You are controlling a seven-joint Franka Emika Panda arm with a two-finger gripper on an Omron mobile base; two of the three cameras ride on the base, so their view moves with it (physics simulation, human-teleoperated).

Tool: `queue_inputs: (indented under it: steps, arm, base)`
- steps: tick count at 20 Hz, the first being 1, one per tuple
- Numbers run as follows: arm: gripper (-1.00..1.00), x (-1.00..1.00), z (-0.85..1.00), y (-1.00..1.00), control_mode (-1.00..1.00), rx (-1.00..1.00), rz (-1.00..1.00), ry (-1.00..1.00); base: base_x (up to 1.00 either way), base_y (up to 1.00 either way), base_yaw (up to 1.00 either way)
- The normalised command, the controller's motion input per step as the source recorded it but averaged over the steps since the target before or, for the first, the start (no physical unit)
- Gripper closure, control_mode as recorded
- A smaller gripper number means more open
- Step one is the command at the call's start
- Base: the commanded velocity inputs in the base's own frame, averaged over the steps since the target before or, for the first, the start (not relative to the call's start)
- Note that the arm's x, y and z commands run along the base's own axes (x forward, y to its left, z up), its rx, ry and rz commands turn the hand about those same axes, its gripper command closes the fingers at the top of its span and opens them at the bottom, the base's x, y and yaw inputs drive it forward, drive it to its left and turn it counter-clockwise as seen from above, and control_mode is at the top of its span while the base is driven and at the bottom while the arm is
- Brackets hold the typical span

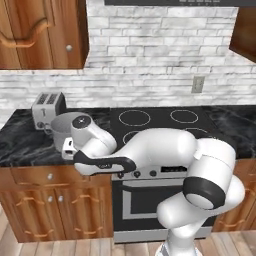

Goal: Turn on the sink faucet. Then move the cucumber from the counter to the sink. Turn off the sink. Move the vegetable from the sink to the pot next to the stove. Finally move the pot to the rear left burner.

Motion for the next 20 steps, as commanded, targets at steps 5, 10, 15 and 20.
queue_inputs:
  steps: [5, 10, 15, 20]
  arm:
    - [1.00, 0.00, 0.00, 0.00, 1.00, 0.00, 0.00, 0.00]
    - [1.00, 0.00, 0.00, 0.00, 1.00, 0.00, 0.00, 0.00]
    - [1.00, 0.00, 0.00, 0.00, 1.00, 0.00, 0.00, 0.00]
    - [1.00, 0.00, 0.00, 0.00, 1.00, 0.00, 0.00, 0.00]
  base:
    - [0.24, -0.26, -0.04]
    - [0.36, 0.25, -0.17]
    - [0.38, 0.45, -0.20]
    - [0.25, 0.54, -0.15]
